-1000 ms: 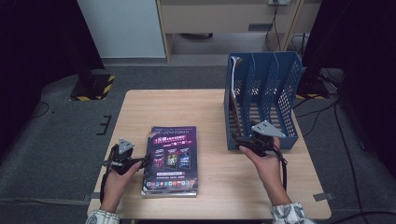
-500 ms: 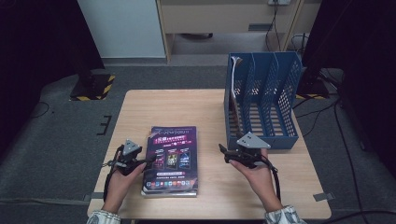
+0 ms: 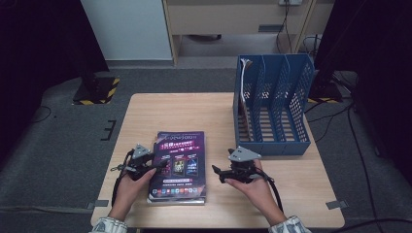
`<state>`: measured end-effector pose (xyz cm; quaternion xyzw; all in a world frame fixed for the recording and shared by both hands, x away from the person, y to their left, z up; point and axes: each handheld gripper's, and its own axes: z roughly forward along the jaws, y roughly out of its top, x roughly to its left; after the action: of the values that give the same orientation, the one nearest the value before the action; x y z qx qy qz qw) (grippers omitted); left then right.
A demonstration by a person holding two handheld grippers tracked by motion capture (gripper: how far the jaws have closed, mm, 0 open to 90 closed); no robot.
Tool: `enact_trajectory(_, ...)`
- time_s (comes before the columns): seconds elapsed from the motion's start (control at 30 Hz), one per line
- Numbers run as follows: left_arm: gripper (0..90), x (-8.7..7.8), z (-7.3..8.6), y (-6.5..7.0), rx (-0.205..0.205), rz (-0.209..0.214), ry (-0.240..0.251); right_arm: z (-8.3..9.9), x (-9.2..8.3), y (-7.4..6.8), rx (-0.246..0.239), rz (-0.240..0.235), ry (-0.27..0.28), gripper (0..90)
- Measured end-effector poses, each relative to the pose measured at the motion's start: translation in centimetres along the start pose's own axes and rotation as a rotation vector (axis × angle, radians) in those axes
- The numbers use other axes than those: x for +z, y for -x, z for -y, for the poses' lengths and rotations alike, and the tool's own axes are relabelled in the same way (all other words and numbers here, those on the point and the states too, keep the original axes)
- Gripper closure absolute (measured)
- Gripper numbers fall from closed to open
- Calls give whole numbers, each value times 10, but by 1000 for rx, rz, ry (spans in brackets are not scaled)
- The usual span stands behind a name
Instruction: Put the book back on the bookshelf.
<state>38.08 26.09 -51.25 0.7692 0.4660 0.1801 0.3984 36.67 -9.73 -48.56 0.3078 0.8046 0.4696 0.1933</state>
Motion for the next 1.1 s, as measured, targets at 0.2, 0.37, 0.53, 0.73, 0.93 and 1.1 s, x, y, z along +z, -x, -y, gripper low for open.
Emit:
enact_trajectory(0.2, 313, 1, 0, 1, 2, 0, -7, 4, 15, -12, -45, -29, -56, 130)
enact_trajectory(0.37, 317, 1, -1, 2, 8, 0, -8, 5, 17, -14, -37, -40, -60, 157)
enact_trajectory(0.53, 321, 0, -1, 2, 23, 3, -11, 5, 18, -15, -15, -59, -59, 161)
enact_trajectory(0.73, 328, -1, -1, 6, 47, 5, -16, 5, 23, -17, -3, -74, -66, 159)
enact_trajectory(0.93, 332, -1, -2, 8, 57, 4, -18, 5, 27, -20, 7, -84, -66, 153)
enact_trajectory(1.1, 352, -1, -2, 11, 76, 21, -23, 4, 31, -18, 46, -101, -68, 135)
